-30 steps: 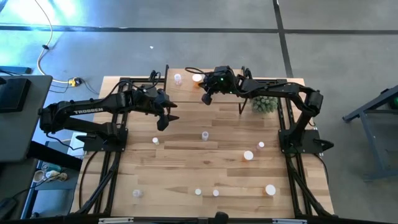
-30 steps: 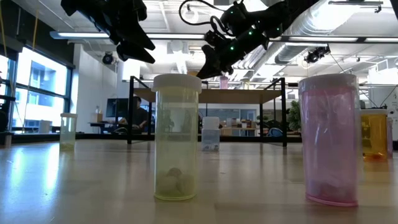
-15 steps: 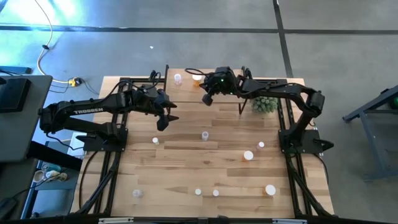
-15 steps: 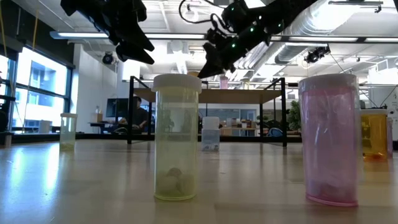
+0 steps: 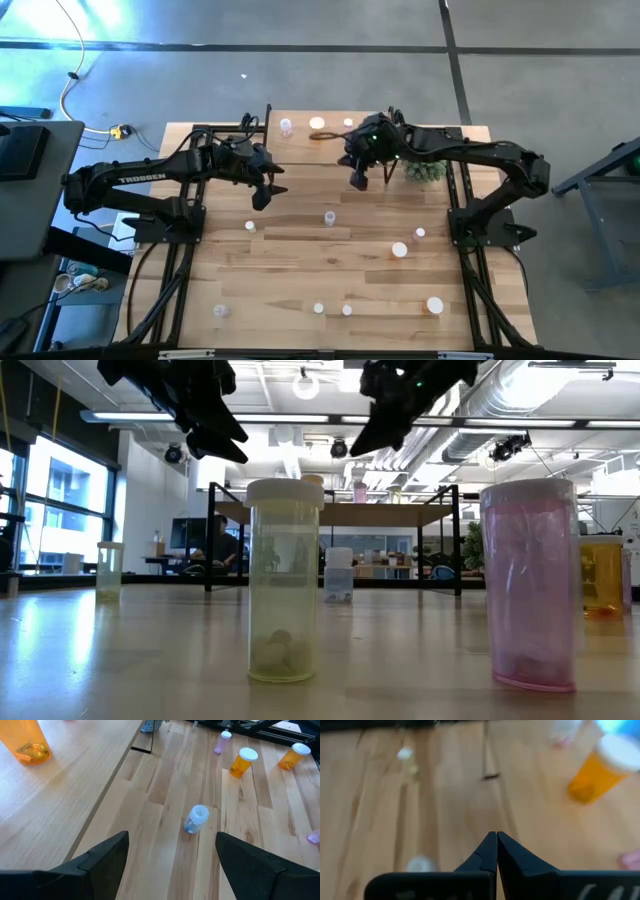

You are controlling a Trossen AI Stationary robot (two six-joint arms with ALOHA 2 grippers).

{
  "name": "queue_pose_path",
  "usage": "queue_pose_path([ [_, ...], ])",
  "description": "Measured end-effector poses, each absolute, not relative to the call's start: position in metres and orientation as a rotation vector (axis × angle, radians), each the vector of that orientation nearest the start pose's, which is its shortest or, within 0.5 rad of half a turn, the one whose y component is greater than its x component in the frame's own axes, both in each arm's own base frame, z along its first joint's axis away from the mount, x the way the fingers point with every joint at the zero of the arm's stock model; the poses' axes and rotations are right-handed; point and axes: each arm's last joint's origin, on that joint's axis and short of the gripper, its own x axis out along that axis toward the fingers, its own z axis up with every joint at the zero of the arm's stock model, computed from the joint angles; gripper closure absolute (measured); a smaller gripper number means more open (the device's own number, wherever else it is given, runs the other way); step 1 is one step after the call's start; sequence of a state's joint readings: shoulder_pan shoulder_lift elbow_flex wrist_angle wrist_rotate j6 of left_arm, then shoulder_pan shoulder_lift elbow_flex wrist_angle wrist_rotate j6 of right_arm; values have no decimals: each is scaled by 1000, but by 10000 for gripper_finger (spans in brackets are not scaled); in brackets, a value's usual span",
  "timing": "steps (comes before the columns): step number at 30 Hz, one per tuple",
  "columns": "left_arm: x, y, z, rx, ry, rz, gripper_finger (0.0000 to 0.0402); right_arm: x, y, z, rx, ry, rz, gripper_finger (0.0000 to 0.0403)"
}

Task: Pick and place medicine bottles onto shelf by color
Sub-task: Put the top transparent pill bottle aligned with the other transparent pill bottle on the shelf

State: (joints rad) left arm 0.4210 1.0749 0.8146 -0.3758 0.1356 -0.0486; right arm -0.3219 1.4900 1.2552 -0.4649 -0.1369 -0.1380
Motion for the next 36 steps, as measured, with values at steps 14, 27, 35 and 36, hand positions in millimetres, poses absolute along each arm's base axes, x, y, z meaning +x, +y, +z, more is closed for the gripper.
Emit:
queue_pose_path([
  [14,204,87,270,-235,656,290,112,297,-47,255,71,929,79,403],
  [27,204,87,270,-234,651,289,112,265,-13,211,237,888,56,403],
  [35,207,80,270,-241,651,264,112,241,5,213,246,655,81,403],
  [36,207,78,270,-238,653,254,112,238,6,213,252,636,84,403],
])
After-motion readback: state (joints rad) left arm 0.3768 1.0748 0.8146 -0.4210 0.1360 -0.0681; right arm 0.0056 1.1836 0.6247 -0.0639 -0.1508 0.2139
